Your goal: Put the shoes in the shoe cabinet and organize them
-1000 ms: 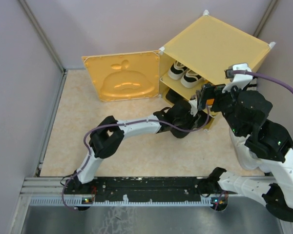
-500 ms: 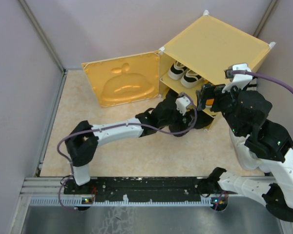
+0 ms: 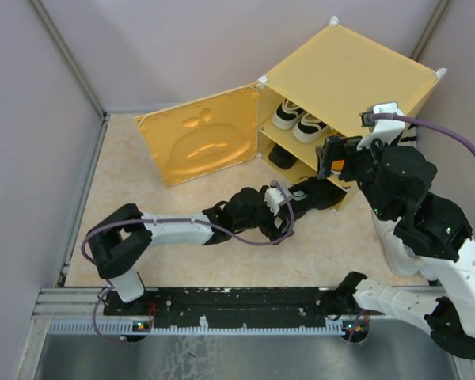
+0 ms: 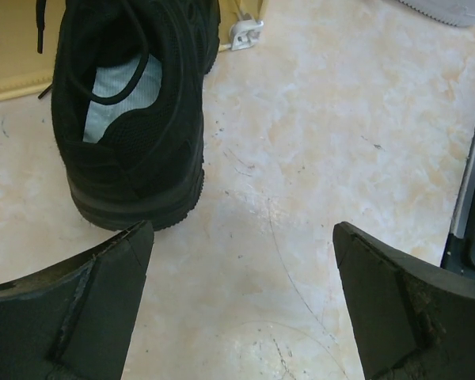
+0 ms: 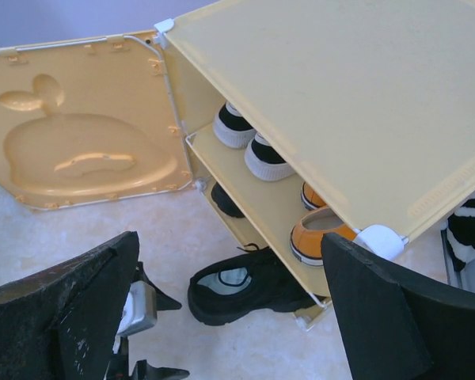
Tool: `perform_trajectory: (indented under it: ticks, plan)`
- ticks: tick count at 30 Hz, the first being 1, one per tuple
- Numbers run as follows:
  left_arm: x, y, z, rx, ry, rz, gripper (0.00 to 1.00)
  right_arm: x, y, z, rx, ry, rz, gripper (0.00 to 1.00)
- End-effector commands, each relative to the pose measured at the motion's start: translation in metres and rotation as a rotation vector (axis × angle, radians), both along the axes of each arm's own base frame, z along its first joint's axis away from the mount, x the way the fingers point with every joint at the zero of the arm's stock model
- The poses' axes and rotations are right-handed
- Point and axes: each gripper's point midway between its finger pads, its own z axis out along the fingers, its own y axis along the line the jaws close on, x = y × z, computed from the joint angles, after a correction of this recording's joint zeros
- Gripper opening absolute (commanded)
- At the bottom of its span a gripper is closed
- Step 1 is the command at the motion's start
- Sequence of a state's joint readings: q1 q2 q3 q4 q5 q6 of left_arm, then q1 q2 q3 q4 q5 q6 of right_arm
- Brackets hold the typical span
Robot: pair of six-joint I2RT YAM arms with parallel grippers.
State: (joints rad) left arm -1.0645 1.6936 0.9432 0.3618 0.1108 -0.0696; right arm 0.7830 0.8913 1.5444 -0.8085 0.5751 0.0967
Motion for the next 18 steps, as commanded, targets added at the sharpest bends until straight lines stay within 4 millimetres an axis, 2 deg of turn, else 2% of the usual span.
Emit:
perform_trajectory:
  ticks: [1,4,12,18]
  plan:
    - [0.009,-0.023,0.017,-0.108,-0.078,-0.033,1.0,0.0,-0.002,0.008,0.017,-0.026,-0.005,0.98]
    - [0.023,-0.032,0.008,-0.114,-0.085,0.011,0.99,-0.001,-0.004,0.007,0.017,-0.022,-0.011,0.98]
    - [0.054,-0.045,-0.04,-0.042,-0.092,0.125,0.98,-0.005,-0.013,0.005,0.008,-0.022,-0.031,0.98]
    - [0.064,-0.055,-0.056,-0.025,-0.091,0.138,0.88,-0.005,-0.015,0.003,-0.003,-0.019,-0.04,0.98]
